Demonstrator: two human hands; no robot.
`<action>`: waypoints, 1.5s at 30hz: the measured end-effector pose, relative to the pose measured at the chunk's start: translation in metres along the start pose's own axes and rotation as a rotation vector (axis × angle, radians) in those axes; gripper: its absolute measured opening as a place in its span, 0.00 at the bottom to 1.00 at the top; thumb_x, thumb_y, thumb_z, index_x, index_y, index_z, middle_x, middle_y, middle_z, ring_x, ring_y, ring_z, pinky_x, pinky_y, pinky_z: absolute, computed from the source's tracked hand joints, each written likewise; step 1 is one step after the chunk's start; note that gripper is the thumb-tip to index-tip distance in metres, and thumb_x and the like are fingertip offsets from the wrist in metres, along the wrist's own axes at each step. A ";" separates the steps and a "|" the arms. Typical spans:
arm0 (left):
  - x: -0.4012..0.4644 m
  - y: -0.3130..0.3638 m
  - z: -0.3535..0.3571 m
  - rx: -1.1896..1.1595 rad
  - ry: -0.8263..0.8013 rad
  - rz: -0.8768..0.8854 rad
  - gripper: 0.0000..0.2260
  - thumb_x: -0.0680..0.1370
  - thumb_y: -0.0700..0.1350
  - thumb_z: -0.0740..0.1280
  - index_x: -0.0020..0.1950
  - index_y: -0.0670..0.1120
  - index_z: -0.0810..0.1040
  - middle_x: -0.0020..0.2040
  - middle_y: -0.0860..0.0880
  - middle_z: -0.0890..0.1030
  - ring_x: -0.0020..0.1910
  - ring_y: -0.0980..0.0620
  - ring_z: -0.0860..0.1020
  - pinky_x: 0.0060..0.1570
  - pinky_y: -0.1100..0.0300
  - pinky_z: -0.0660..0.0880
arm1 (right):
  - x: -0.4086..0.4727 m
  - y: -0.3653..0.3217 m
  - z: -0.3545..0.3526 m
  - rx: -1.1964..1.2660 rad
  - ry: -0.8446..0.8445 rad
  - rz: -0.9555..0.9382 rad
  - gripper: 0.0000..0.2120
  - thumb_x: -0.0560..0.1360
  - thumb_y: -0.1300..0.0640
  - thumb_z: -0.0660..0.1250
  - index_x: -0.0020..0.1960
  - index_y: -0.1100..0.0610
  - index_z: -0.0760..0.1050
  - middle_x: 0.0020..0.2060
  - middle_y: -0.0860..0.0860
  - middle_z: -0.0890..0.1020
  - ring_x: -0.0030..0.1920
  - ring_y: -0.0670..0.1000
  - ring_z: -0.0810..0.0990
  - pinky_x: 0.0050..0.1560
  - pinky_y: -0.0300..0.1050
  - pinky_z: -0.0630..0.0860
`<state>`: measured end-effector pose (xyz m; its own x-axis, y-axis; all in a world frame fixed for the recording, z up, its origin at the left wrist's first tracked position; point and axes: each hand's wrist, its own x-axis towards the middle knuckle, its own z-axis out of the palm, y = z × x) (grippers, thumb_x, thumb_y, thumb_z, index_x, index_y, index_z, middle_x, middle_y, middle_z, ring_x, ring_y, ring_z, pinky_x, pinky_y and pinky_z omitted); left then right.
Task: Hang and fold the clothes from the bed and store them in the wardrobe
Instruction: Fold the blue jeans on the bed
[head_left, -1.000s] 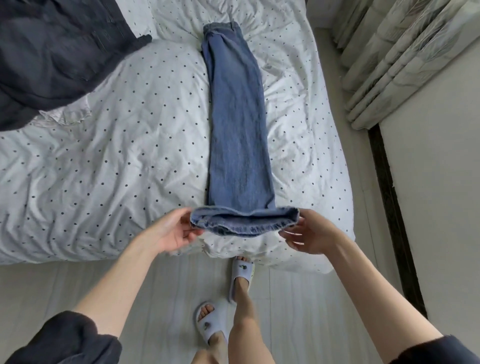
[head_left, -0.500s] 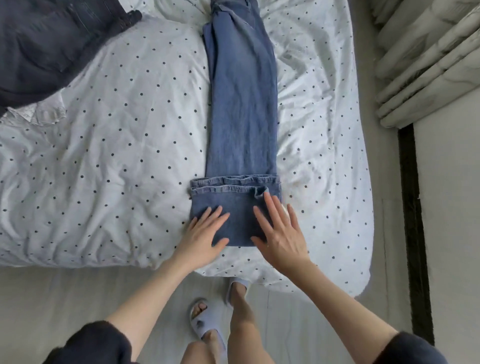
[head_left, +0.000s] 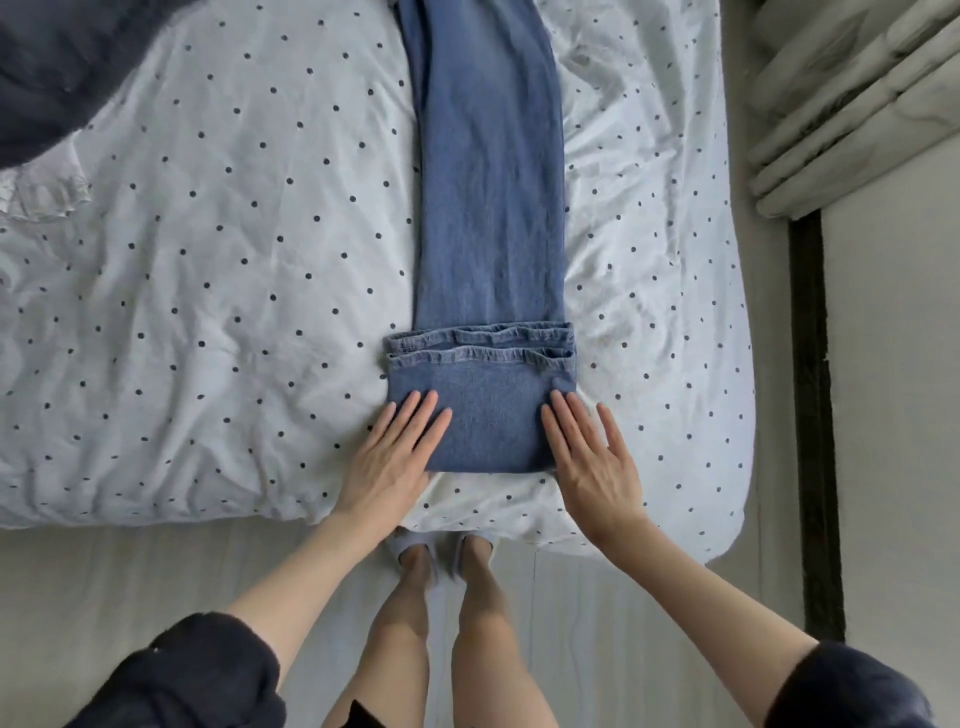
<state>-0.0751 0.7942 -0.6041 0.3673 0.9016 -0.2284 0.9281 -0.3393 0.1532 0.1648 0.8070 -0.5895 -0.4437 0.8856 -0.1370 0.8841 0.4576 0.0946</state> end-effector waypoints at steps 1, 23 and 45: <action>0.001 0.000 -0.002 -0.037 0.015 0.005 0.35 0.58 0.38 0.80 0.63 0.38 0.76 0.64 0.39 0.75 0.62 0.39 0.75 0.57 0.41 0.74 | 0.002 0.003 0.001 -0.013 0.039 -0.013 0.23 0.69 0.63 0.67 0.64 0.63 0.75 0.64 0.58 0.75 0.65 0.55 0.74 0.64 0.57 0.70; 0.044 -0.058 -0.155 -0.467 -0.186 -0.047 0.08 0.72 0.40 0.64 0.44 0.53 0.77 0.31 0.58 0.72 0.34 0.53 0.72 0.35 0.60 0.66 | 0.057 0.030 -0.141 0.431 -0.232 0.148 0.11 0.73 0.59 0.62 0.54 0.57 0.76 0.46 0.54 0.82 0.48 0.58 0.78 0.47 0.44 0.69; 0.143 -0.042 -0.080 -0.067 -0.049 -0.079 0.37 0.59 0.48 0.81 0.65 0.41 0.75 0.66 0.40 0.74 0.65 0.39 0.73 0.61 0.41 0.71 | 0.162 0.056 -0.038 0.034 -0.097 -0.122 0.34 0.62 0.47 0.77 0.65 0.56 0.75 0.66 0.55 0.74 0.67 0.54 0.73 0.65 0.53 0.71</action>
<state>-0.0666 0.9590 -0.5665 0.2971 0.9103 -0.2884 0.9488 -0.2475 0.1964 0.1366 0.9793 -0.5690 -0.5337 0.8108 -0.2403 0.8295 0.5573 0.0381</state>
